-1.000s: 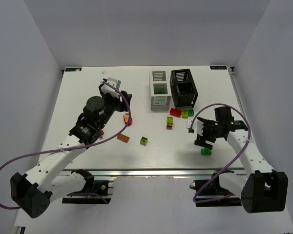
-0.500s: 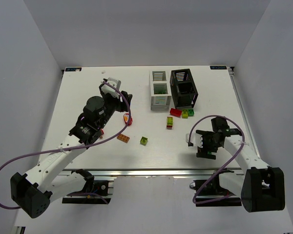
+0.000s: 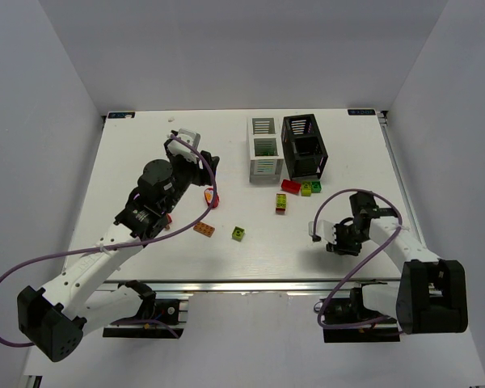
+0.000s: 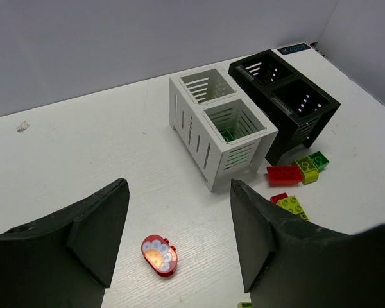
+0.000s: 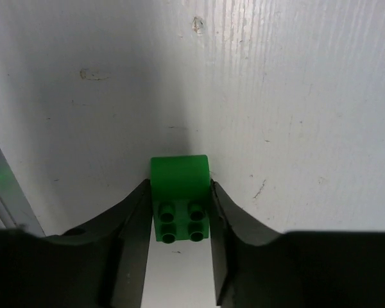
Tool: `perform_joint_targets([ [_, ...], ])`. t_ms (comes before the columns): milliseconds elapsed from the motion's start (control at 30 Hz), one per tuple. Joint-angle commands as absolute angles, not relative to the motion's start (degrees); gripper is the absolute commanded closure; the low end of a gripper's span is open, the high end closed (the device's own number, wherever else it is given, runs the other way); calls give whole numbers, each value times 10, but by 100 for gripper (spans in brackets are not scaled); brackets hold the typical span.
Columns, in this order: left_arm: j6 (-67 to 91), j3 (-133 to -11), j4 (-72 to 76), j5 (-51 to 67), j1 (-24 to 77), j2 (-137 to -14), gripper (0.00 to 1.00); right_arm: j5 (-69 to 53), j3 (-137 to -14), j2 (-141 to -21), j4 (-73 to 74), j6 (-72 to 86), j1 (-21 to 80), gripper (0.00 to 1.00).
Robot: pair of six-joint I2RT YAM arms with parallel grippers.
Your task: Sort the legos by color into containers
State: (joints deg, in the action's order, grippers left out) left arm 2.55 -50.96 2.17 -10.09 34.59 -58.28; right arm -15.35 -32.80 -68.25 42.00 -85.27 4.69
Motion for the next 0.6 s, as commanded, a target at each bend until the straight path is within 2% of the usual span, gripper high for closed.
perform_joint_targets([
  [0, 25, -504, 30, -98, 343, -568, 26, -170, -334, -686, 444, -865, 44, 73],
  [200, 25, -503, 30, -98, 343, -571, 26, -257, -393, -659, 442, -799, 51, 86],
  [333, 24, -503, 30, -103, 343, -571, 26, -321, -467, -667, 417, -703, 83, 88],
  [567, 18, -500, 30, -112, 343, -577, 26, -318, -600, -742, 250, -446, 227, 92],
])
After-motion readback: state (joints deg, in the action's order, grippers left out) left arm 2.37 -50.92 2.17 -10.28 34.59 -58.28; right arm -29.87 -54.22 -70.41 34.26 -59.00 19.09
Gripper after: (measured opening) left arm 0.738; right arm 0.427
